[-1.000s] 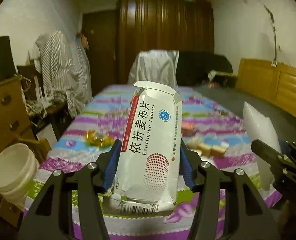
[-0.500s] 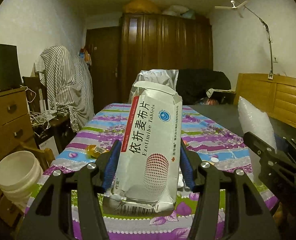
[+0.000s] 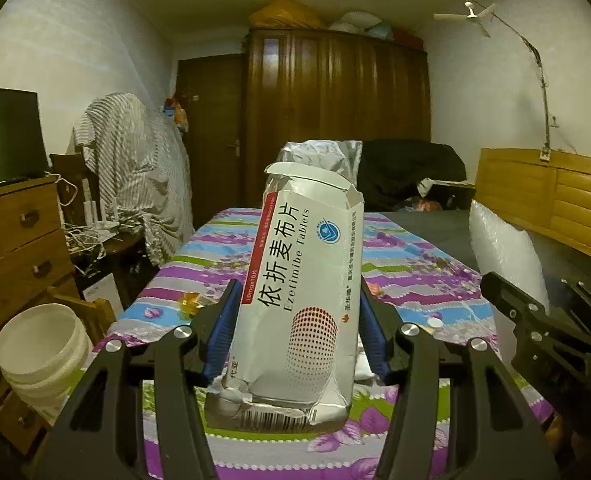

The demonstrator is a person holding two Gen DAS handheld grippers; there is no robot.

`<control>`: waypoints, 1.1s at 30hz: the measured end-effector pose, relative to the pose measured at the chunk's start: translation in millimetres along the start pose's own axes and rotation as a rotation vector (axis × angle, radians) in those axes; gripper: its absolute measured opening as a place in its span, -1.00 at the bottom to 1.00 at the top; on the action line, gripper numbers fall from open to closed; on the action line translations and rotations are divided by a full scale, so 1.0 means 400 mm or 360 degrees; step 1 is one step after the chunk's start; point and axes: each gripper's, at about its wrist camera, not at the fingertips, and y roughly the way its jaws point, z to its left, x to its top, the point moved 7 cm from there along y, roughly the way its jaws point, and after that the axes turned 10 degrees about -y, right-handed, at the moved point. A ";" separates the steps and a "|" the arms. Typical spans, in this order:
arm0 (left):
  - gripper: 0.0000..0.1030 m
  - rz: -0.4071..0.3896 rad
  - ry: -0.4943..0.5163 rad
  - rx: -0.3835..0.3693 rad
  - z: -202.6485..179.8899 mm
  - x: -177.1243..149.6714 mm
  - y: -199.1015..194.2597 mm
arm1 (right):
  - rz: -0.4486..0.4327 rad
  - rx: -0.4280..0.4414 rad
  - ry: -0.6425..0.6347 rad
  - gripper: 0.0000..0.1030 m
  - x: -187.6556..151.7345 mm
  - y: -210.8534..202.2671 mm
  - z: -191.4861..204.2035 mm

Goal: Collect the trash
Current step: 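Carry the foam sleeve and medicine box in both tools over the white bin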

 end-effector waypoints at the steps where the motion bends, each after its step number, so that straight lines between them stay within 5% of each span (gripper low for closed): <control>1: 0.03 -0.0006 -0.0006 0.0017 0.011 0.006 0.000 | 0.0002 0.0020 -0.0005 -0.02 0.005 0.007 0.008; 13: 0.04 -0.0059 -0.0152 0.0313 0.257 0.099 -0.012 | -0.0007 0.0346 -0.0062 -0.02 0.156 0.158 0.228; 33: 0.04 -0.0005 -0.0376 0.0844 0.784 0.199 -0.060 | 0.0112 0.0993 -0.0247 -0.01 0.433 0.437 0.909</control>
